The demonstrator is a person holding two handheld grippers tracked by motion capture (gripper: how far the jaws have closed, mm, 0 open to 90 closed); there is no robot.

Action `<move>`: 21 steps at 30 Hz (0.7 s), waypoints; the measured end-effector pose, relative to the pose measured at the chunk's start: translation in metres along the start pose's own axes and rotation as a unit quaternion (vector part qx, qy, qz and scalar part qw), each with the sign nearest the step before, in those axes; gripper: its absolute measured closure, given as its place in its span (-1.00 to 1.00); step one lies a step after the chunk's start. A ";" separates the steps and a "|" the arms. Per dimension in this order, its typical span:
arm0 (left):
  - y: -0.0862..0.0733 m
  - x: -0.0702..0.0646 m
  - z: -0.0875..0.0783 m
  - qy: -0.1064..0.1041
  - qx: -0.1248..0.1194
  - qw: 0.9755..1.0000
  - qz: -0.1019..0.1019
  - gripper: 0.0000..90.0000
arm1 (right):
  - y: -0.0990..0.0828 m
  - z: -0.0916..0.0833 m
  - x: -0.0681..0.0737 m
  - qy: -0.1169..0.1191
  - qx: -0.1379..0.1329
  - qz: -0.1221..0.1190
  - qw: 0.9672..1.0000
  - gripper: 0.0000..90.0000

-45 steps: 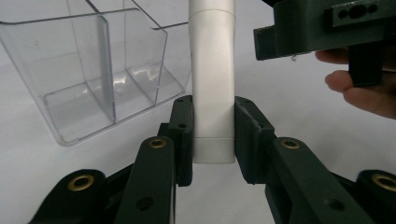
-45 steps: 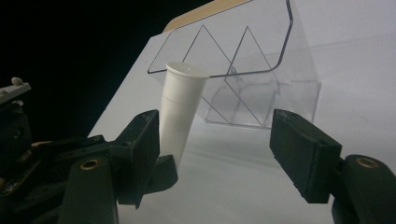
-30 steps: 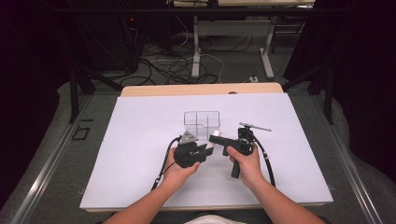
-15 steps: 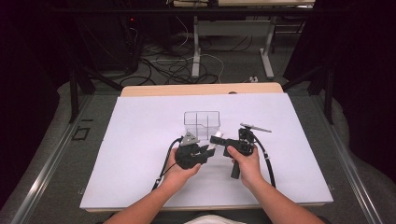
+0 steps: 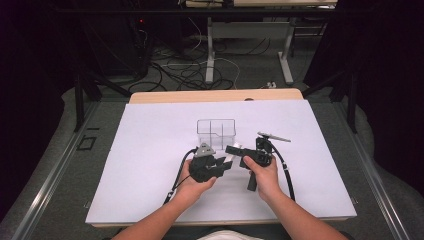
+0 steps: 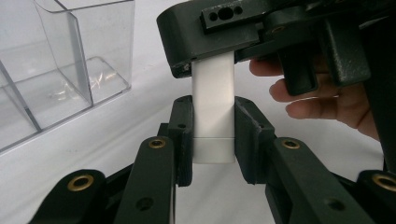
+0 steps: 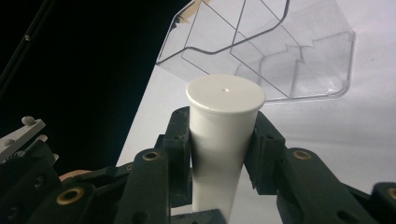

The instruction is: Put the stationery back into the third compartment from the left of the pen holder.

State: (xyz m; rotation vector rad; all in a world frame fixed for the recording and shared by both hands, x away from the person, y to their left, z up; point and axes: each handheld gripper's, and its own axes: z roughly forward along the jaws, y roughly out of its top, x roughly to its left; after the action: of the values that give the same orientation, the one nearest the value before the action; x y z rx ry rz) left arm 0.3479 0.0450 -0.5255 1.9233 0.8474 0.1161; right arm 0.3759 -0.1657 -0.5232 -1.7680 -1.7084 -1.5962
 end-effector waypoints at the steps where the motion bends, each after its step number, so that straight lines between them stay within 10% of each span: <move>1: 0.000 0.001 -0.001 -0.003 0.005 1.000 0.001 0.57 | 0.000 0.001 -0.001 0.000 -0.004 -0.001 1.000 0.46; 21: -0.003 0.006 0.003 0.002 0.013 1.000 -0.011 0.14 | 0.006 -0.003 -0.002 0.005 -0.018 0.004 1.000 0.47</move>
State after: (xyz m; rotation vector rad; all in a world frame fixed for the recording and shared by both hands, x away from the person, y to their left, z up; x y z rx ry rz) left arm 0.3517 0.0473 -0.5310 1.9372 0.8768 0.0973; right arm 0.3802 -0.1705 -0.5202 -1.7796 -1.6756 -1.6389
